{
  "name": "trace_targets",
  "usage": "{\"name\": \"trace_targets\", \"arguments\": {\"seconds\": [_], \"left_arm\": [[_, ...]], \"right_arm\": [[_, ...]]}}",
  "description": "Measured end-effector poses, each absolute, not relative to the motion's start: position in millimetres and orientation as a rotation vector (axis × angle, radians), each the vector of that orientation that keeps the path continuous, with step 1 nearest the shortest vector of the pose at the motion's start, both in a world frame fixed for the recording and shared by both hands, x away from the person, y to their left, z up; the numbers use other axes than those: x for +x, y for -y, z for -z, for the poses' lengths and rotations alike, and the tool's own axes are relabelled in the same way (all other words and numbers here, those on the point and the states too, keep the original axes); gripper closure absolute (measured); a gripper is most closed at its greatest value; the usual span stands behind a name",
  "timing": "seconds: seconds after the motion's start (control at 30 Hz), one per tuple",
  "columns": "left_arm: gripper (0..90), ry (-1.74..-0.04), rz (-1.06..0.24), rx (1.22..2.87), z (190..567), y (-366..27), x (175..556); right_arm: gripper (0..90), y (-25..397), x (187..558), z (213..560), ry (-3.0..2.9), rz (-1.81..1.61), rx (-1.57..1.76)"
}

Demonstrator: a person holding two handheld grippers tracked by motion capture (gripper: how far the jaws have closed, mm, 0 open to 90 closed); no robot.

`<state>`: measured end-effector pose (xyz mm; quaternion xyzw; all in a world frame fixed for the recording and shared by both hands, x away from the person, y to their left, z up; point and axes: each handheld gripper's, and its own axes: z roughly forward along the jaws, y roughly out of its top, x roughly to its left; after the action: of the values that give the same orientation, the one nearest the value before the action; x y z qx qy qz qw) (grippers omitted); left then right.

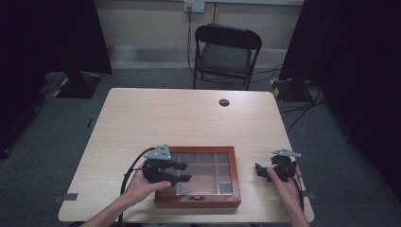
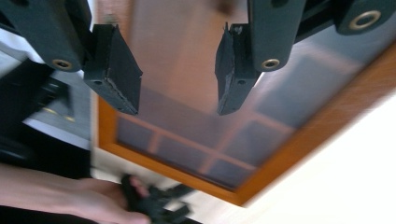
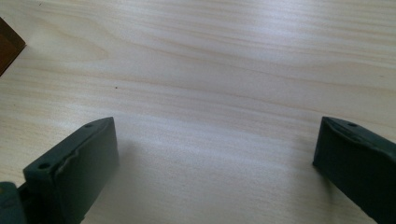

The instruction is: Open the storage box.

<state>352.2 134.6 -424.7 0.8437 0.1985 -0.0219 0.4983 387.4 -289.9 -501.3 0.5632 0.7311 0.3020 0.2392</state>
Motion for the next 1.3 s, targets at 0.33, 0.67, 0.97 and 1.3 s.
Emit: {"name": "trace_targets", "arguments": {"seconds": [0.33,0.67,0.97,1.3], "left_arm": [[64.2,-0.362,0.131,2.089,428,-112,335],[75.0,-0.319,0.182,2.124,435,-106,328],[76.1,-0.3,0.15,2.189,440,-98,324],[79.6,-0.275,0.145,2.209,441,-95,322]], "right_arm": [[0.0,290,387,501,-2.002,-0.827,1.542],[0.0,290,387,501,-2.004,-0.827,1.542],[0.0,290,388,501,-2.002,-0.827,1.544],[0.0,290,388,501,-2.003,-0.827,1.544]]}}
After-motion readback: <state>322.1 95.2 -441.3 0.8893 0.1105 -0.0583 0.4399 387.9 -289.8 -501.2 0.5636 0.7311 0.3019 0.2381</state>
